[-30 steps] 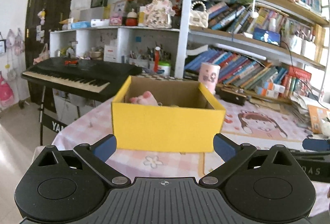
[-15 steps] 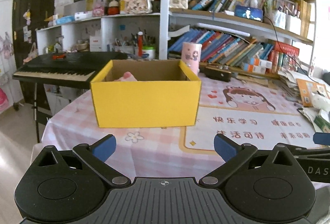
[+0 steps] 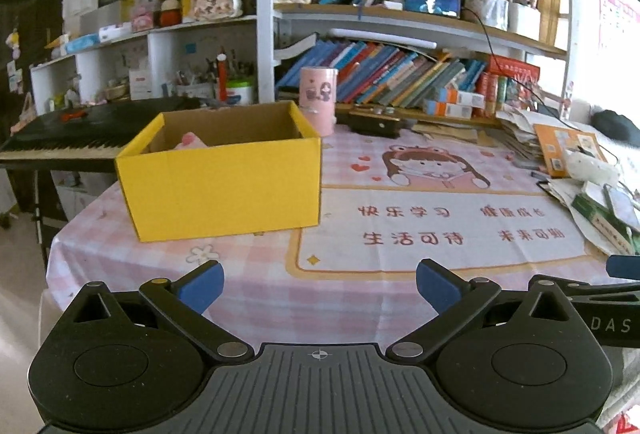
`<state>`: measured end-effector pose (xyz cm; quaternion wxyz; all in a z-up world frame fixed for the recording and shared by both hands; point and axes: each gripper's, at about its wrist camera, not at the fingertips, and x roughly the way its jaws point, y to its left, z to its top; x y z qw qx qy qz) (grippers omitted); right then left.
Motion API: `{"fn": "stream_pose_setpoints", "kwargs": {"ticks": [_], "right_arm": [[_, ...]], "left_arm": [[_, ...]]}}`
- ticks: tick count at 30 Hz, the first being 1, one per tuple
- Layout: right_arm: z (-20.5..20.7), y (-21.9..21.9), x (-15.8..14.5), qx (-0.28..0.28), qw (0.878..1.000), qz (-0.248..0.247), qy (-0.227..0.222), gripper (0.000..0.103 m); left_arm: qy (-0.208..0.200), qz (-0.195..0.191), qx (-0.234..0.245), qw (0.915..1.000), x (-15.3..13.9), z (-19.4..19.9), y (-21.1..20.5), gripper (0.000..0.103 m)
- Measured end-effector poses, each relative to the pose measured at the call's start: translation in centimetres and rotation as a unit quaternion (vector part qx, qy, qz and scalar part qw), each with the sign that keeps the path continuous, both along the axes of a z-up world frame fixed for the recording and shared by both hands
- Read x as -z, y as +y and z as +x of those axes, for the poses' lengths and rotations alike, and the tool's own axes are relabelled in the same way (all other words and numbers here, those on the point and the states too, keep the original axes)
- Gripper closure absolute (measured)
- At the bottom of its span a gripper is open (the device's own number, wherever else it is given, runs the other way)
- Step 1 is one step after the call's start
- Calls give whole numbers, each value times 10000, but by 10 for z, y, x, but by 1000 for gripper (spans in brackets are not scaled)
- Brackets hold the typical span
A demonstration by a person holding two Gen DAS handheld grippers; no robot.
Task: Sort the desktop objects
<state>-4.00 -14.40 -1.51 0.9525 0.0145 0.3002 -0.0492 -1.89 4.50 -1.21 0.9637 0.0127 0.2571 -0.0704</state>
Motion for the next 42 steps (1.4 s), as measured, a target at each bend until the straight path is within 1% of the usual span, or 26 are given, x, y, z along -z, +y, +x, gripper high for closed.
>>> {"fn": "stream_pose_setpoints", "kwargs": {"ticks": [7,16,34,42], "right_arm": [[-3,-5,1,54,10000,54,31,6],[-3,-5,0,57,10000,45,30,5],[-3,-4,0,50,10000,42,33,4],[-3,-3,-2,8,10000,26,53,4]], "left_arm": [[108,91,7,9999,1,-1,-7,0],[130,124,-4,9998,0,-2,-9,0],[6,67,109,9999,-4,-3,-11,0],[73,17,148,9999,-3,-3,-11,0]]}}
